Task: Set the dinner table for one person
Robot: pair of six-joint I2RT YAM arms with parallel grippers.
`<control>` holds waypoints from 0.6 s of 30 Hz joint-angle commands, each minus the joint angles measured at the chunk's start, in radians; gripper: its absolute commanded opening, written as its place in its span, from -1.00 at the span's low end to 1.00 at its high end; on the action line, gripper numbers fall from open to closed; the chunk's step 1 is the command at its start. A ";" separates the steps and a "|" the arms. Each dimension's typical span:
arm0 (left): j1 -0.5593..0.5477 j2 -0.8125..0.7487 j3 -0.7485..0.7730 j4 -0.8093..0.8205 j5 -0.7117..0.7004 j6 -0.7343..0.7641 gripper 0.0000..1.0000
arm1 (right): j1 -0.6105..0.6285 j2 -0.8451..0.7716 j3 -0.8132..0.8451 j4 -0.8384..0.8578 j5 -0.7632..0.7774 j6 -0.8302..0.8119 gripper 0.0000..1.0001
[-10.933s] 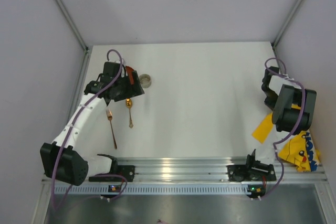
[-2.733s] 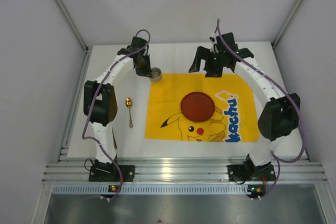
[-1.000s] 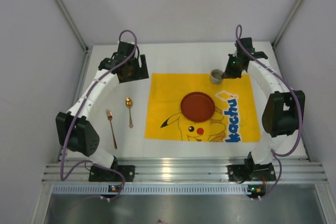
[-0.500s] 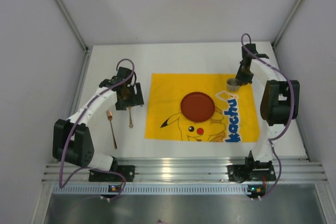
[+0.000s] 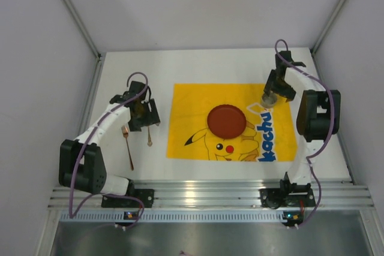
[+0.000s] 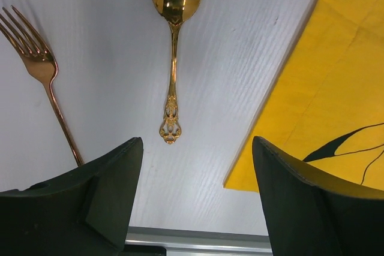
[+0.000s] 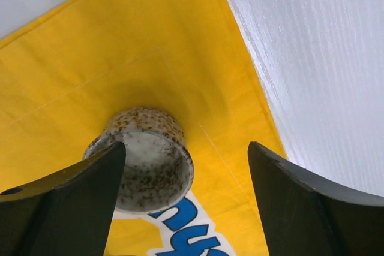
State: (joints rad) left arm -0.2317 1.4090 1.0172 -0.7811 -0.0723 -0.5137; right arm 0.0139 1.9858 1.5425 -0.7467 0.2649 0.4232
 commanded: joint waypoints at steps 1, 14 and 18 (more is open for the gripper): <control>0.009 0.007 -0.035 0.009 -0.020 -0.042 0.56 | -0.006 -0.123 0.021 -0.028 0.001 0.023 0.68; 0.012 0.225 -0.026 0.144 -0.055 0.010 0.18 | 0.075 -0.444 -0.111 -0.079 -0.119 0.058 0.67; 0.023 0.307 0.023 0.158 -0.078 0.055 0.12 | 0.080 -0.539 -0.208 -0.063 -0.121 0.042 0.65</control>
State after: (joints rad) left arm -0.2203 1.6745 0.9955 -0.6853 -0.1017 -0.5011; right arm 0.0841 1.4986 1.3792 -0.8036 0.1562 0.4679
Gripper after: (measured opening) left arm 0.571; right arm 0.827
